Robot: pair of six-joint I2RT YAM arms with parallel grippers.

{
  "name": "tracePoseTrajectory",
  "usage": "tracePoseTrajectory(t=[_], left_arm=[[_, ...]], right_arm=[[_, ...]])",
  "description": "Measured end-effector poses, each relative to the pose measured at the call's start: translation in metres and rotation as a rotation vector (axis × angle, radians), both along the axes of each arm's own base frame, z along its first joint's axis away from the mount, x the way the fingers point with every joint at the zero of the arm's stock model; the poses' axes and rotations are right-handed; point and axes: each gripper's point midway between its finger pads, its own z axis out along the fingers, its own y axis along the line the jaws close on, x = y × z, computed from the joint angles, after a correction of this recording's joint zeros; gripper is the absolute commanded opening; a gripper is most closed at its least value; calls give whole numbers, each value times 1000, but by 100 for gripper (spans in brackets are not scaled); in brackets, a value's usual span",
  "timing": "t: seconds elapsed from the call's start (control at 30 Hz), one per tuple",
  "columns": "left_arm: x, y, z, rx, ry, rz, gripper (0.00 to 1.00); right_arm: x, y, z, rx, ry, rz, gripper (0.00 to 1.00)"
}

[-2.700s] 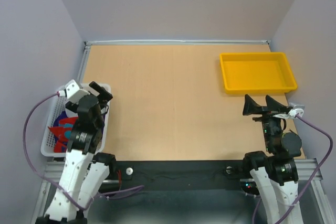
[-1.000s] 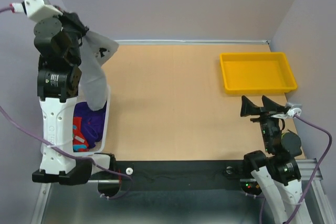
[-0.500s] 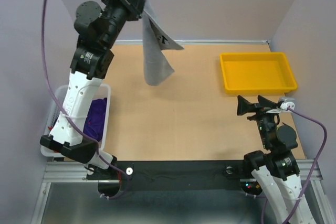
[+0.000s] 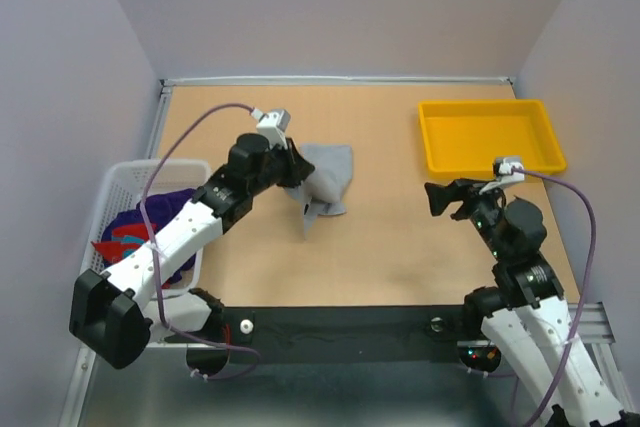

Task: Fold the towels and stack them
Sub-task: Move the towel to the center of the board

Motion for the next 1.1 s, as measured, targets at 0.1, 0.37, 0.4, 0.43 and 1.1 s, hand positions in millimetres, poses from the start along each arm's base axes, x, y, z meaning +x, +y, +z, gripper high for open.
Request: tracePoseTrajectory(t=[0.1, 0.37, 0.4, 0.43, 1.1], left_arm=[[-32, 5, -65, 47, 126, -29, 0], [-55, 30, -79, -10, 135, 70, 0], [-53, 32, -71, -33, 118, 96, 0], [-51, 35, -65, -52, 103, 119, 0], [-24, 74, -70, -199, 178, 517, 6]], right_arm=[[12, 19, -2, -8, 102, 79, 100], [60, 89, -67, -94, 502, 343, 95], [55, 102, -89, -123, 571, 382, 94], [47, 115, -107, -153, 628, 420, 91], [-50, 259, -181, -250, 408, 730, 80]])
